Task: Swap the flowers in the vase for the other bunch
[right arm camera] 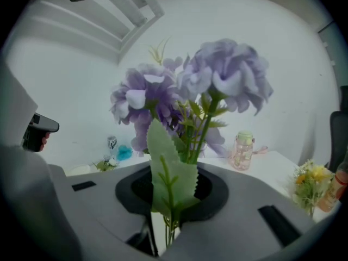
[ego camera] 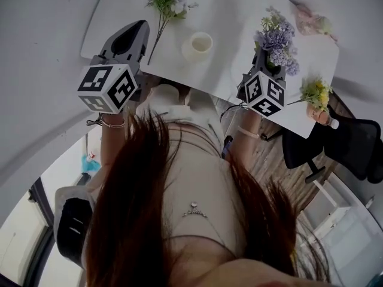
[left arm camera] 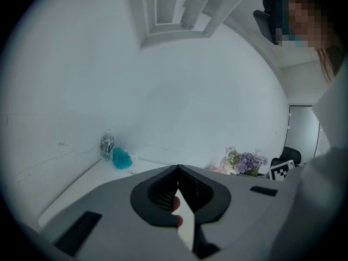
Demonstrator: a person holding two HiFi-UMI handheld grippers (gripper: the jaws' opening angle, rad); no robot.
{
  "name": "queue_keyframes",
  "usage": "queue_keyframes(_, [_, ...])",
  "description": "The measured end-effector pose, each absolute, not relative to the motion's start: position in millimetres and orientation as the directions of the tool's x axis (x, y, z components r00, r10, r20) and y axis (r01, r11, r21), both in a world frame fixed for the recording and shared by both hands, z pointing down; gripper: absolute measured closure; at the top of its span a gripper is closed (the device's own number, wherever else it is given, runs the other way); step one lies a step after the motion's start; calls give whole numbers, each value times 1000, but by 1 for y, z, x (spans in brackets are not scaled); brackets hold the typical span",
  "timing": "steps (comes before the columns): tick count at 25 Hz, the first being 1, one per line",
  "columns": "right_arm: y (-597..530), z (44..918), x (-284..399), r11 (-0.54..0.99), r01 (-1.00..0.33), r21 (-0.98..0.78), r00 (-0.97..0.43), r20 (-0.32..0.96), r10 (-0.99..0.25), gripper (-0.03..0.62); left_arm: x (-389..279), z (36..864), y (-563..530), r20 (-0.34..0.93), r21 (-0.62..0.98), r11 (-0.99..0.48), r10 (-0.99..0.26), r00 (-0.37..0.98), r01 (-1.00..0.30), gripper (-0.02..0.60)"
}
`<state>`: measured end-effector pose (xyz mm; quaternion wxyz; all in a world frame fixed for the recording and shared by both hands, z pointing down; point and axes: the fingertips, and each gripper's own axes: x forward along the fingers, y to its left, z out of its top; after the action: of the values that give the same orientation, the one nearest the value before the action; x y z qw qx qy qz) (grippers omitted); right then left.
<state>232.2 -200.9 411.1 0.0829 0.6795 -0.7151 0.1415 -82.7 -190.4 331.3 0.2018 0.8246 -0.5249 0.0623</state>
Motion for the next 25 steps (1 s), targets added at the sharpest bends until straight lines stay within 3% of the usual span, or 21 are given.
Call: queue_keyframes(25, [-189,243,181,184,-938,-294,-161,-101,-982,500,-121,341,-181,282,357,-359,-839,466,-862,578])
